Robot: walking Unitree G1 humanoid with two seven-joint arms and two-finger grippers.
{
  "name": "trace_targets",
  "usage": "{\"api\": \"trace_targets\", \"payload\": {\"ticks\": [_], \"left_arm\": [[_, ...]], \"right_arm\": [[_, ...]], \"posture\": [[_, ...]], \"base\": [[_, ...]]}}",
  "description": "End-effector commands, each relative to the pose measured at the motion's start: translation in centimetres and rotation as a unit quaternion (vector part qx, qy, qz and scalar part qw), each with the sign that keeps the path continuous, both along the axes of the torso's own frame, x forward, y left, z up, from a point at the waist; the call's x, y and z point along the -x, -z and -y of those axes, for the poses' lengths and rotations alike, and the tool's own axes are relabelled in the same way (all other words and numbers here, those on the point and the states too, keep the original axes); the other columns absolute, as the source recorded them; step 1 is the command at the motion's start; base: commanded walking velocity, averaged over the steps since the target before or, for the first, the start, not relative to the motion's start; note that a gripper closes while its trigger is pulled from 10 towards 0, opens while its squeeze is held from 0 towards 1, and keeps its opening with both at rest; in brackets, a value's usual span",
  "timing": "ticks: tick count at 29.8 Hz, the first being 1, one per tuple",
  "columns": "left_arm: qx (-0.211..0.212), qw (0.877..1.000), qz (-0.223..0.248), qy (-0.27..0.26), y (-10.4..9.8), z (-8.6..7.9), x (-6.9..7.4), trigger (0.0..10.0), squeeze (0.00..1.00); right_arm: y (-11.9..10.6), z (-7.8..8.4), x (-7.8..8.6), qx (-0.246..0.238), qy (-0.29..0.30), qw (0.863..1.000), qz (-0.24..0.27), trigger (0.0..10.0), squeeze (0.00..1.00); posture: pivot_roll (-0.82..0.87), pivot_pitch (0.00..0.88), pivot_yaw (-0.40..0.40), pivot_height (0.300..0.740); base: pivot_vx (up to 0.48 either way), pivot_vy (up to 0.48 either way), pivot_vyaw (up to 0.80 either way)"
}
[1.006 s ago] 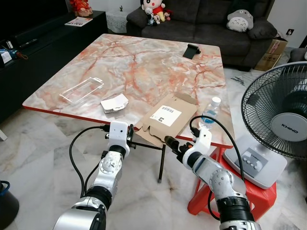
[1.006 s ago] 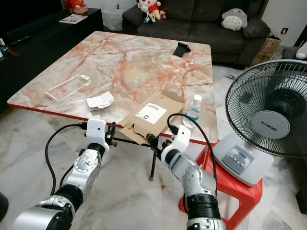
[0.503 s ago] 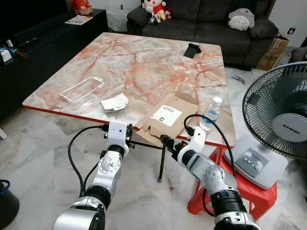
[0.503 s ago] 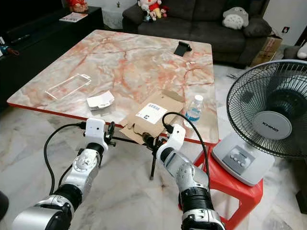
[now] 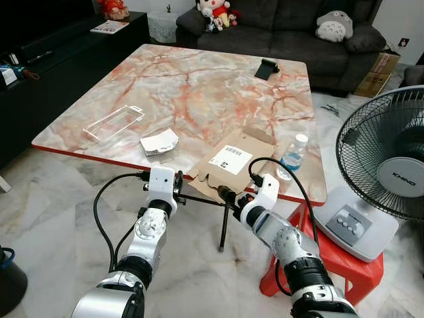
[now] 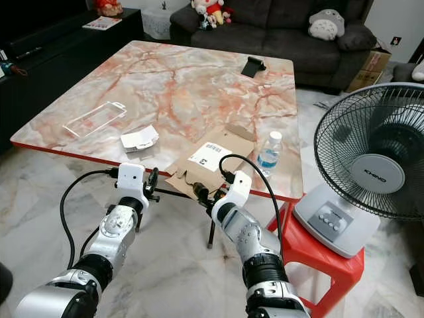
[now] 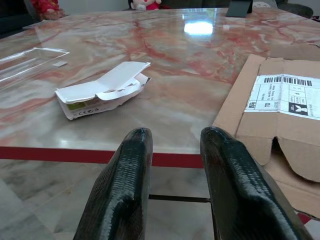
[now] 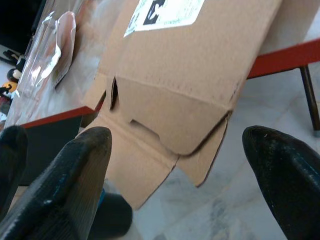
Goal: Picking trash to rubbish bin
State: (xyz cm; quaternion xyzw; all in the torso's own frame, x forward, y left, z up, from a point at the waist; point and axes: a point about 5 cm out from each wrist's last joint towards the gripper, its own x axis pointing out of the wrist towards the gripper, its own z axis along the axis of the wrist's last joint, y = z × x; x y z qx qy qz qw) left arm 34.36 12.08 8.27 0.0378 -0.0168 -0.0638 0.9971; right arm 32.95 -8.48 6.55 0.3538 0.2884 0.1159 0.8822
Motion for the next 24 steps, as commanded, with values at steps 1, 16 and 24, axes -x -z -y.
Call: {"api": "trace_targets", "payload": {"ticks": [1, 16, 24], "left_arm": [[-0.002, 1.000, 0.003, 0.005, -0.20, 0.07, -0.09, 10.0, 0.00], [-0.003, 1.000, 0.000, 0.018, -0.16, 0.63, -0.07, 10.0, 0.00], [-0.003, 1.000, -0.004, 0.019, 0.05, 0.80, 0.05, 10.0, 0.00]], "right_arm": [[-0.53, 0.11, -0.46, 0.000, 0.005, 1.000, 0.010, 10.0, 0.00], [-0.30, 0.03, -0.61, -0.007, 0.012, 1.000, 0.014, 0.0, 0.00], [-0.15, 0.63, -0.72, 0.000, 0.018, 1.000, 0.014, 0.0, 0.00]], "posture": [[-0.13, 0.000, -0.040, 0.740], [-0.13, 0.000, -0.030, 0.740], [-0.13, 0.000, -0.039, 0.740]], "base": [[0.000, 0.000, 0.00], [0.000, 0.000, 0.00], [0.000, 0.000, 0.00]]}}
